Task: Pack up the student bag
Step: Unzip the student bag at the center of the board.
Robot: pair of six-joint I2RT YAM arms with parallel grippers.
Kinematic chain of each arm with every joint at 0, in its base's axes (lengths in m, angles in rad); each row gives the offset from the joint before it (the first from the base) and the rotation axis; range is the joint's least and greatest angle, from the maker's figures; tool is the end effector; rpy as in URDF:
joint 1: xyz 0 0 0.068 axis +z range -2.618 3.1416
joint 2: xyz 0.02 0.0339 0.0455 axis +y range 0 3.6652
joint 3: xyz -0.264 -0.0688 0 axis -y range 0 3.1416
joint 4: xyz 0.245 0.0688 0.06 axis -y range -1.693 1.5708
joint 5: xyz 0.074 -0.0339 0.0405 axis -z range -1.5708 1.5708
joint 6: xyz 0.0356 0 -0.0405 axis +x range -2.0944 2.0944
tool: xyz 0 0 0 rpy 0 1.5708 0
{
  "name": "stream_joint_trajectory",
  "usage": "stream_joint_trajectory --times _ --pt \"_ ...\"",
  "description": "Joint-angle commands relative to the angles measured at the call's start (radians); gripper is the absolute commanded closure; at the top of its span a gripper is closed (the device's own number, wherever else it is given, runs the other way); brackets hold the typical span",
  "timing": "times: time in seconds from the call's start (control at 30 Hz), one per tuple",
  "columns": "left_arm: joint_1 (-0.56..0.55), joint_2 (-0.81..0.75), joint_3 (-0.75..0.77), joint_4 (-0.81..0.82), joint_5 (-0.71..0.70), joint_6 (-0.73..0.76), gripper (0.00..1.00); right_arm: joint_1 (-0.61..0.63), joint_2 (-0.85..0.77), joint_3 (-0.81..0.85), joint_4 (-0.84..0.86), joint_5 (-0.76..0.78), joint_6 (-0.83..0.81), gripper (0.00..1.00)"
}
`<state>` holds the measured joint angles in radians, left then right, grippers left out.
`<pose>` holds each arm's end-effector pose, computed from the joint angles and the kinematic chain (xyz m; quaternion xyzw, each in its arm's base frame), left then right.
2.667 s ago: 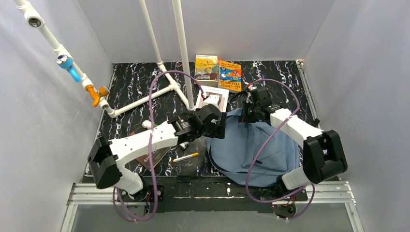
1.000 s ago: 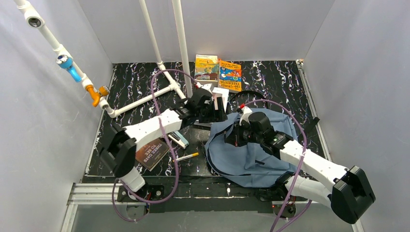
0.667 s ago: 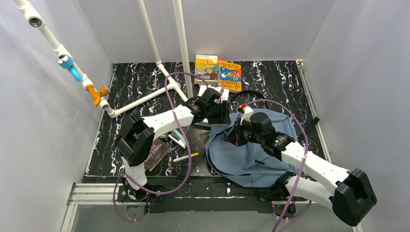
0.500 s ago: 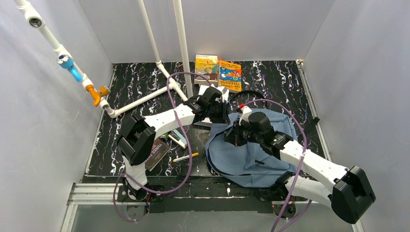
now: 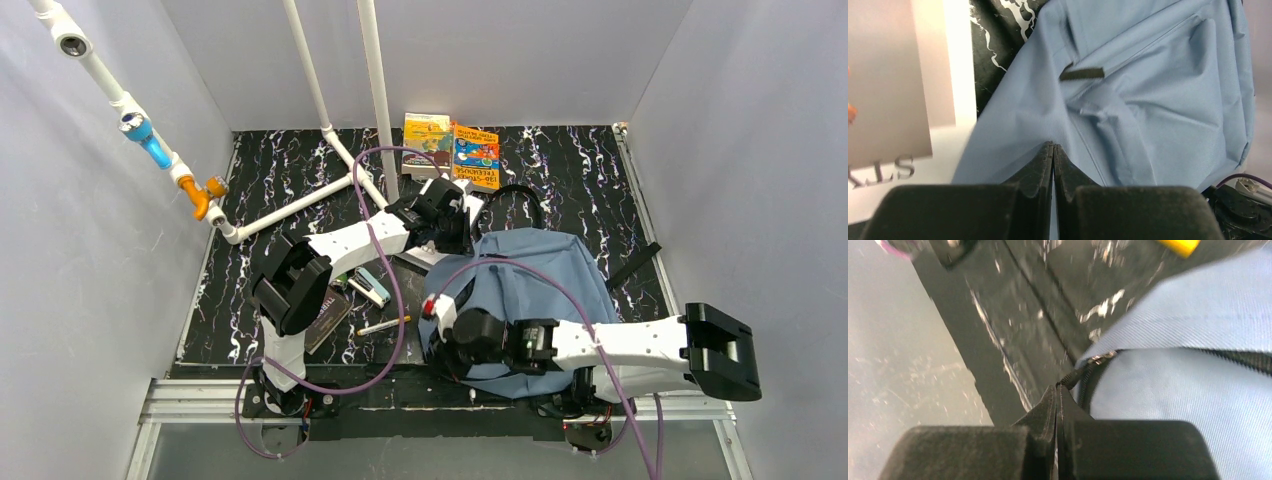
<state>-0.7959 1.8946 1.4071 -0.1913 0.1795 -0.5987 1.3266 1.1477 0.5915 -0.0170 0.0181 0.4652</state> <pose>0.2987 -0.3141 0.2336 0.1269 0.8904 -0.3379 0.2774 0.0595 0.2361 0.2164 -0.3627 0.7997 0.3685 0.3051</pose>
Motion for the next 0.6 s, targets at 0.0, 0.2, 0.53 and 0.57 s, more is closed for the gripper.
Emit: stream_joint_trajectory --times 0.0,0.2,0.53,0.57 --pt "0.016 -0.04 0.039 -0.025 -0.013 0.029 1.0 0.127 -0.051 -0.093 -0.02 0.118 0.162 0.99" --pt "0.016 -0.059 0.056 -0.064 -0.006 0.037 1.0 0.135 -0.333 -0.135 -0.2 0.307 0.268 0.99" --pt "0.016 -0.434 -0.148 -0.189 -0.066 0.008 0.08 0.129 -0.171 0.015 -0.124 0.396 0.152 0.99" --pt "0.017 -0.489 -0.194 -0.21 -0.076 0.006 0.07 0.127 -0.169 0.02 -0.12 0.387 0.146 0.99"
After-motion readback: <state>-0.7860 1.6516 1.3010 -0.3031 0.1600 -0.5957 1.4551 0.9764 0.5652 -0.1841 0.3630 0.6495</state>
